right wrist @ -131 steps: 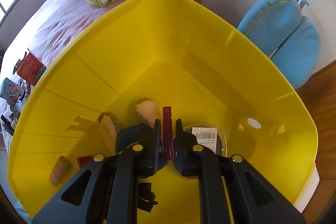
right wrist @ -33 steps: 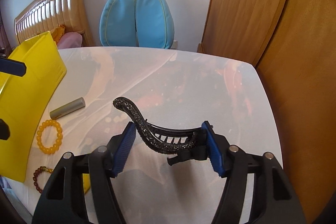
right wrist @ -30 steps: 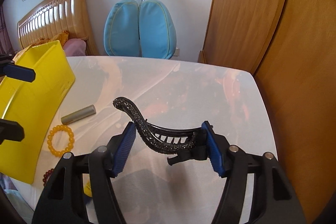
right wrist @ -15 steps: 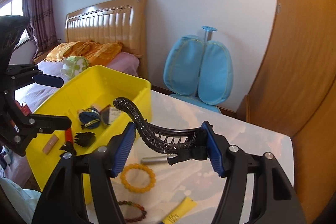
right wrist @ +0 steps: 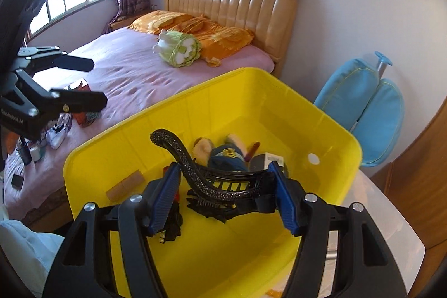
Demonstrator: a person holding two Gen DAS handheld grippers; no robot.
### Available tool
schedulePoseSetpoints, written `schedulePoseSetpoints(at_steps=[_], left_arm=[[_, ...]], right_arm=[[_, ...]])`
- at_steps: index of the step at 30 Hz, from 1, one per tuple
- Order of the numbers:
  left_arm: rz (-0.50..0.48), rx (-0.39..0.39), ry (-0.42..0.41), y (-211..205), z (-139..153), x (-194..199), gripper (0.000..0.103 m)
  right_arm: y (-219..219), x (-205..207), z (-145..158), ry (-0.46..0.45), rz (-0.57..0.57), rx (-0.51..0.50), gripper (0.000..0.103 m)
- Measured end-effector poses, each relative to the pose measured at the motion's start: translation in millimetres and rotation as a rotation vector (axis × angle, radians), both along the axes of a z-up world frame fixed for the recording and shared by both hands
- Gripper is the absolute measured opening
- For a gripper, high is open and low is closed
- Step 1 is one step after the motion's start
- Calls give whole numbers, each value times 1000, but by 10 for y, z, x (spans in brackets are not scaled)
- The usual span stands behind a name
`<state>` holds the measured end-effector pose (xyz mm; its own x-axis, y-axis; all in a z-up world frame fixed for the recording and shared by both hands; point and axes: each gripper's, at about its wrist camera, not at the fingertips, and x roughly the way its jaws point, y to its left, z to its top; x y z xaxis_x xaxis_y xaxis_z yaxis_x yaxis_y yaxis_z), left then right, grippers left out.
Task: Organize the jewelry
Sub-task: 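Carry the black claw clip with the right gripper into the bin and release, then lift the open right gripper out of the bin and back over the table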
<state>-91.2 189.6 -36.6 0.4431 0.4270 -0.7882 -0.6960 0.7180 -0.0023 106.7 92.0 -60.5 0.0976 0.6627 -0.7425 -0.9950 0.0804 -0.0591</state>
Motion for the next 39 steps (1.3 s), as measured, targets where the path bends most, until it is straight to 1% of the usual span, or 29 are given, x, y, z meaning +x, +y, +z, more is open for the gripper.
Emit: schedulePoseSetpoints(at_steps=[5,9,13,17,19,24,27,32,36,39], left_arm=[[83,-19,-3,118,-96,-362,96],[134,-35,1,179,-164,-556,96],[152,-42,-4,194,-183,-646,96],[153,-48,-10,189,-192,-660,96],[150,-51,-13,186,-197,-652,96],[108,-73,-41,140,-151,-552,96],[54,-109,-75,86,-105,-430,96],[-72,-178,-122,-27,-26,-107,96],[-176,-204,-122,-153,-3,201,96],[-255,-215,-114,-237,-4,449,96]], right_arm=[[292,-227,-255,-15,74,-136,66],[473,-450,-484,-62,143,-254,66],[588,-610,-653,-131,189,-333,66],[605,-618,-654,-140,199,-334,67],[604,-608,-629,-142,190,-327,76],[508,-526,-491,-137,166,-299,92],[392,-431,-373,-113,145,-286,93],[55,-213,-113,-49,87,-223,95],[-298,-31,89,0,15,-158,96],[-588,96,193,0,-62,-130,97]])
